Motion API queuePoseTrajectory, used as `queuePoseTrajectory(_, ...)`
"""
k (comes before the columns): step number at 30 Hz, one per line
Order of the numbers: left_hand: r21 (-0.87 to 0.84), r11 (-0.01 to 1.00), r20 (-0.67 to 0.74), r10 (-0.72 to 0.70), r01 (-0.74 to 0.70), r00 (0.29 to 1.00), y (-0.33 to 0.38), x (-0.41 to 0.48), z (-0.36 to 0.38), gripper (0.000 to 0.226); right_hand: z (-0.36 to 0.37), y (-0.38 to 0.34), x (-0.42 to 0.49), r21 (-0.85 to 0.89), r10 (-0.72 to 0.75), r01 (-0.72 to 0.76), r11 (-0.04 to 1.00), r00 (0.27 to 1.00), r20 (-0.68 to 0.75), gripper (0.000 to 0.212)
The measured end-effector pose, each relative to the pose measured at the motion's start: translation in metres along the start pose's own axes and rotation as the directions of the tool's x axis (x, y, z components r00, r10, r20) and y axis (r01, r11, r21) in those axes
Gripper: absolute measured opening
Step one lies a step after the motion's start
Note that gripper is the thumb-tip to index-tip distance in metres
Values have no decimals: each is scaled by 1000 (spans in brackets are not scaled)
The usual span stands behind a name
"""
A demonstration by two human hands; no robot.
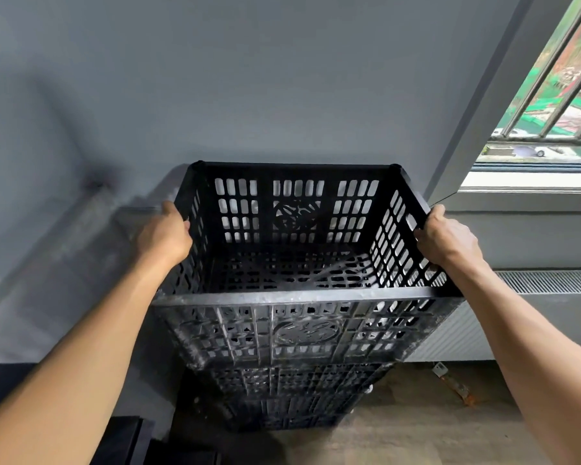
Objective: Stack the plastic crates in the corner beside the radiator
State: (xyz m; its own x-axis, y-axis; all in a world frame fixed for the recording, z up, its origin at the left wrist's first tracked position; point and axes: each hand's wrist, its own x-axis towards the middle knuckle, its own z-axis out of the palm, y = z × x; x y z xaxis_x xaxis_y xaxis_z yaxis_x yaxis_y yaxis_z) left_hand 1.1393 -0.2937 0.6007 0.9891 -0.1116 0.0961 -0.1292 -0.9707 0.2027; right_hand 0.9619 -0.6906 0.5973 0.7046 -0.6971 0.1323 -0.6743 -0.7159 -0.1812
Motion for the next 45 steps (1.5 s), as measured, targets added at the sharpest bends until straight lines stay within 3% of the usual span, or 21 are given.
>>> queuePoseTrajectory(7, -13, 1000, -19, -6, 5, 1000, -16, -10, 1, 41, 0, 0, -11, -33, -51, 50, 998, 998, -29, 20)
queuePoseTrajectory(16, -75, 997, 94, -1, 8, 996, -16, -22, -14, 35, -12, 0, -14, 30, -47, 44, 999, 992, 115, 17)
queuePoseTrajectory(22, -87, 996, 182, -2, 18, 983, -19, -39, -21, 58, -23, 7, -31, 15, -58, 56, 998, 978, 202, 30)
queuePoseTrajectory(27, -82, 996, 238, -11, 31, 971, -15, -54, -30, 77, -26, 5, -48, -61, -48, 54, 997, 995, 91, 31)
queuePoseTrajectory(33, -33, 996, 131, 86, -82, 988, 9, -80, -39, 69, -29, -2, -71, -132, -163, 152, 979, 984, -71, 32)
queuePoseTrajectory(37, -64, 978, 37, 200, -197, 979, 19, -104, -41, 62, -42, -7, -95, -60, -235, 233, 971, 972, -28, 24)
queuePoseTrajectory(41, -260, 934, 42, 264, -245, 964, 23, -133, -52, 58, -57, -5, -115, 120, -314, 313, 942, 949, -13, 34)
queuePoseTrajectory(45, -467, 820, -62, 342, -331, 938, 28, -162, -75, 50, -85, 1, -130, 330, -388, 392, 859, 918, -80, 40)
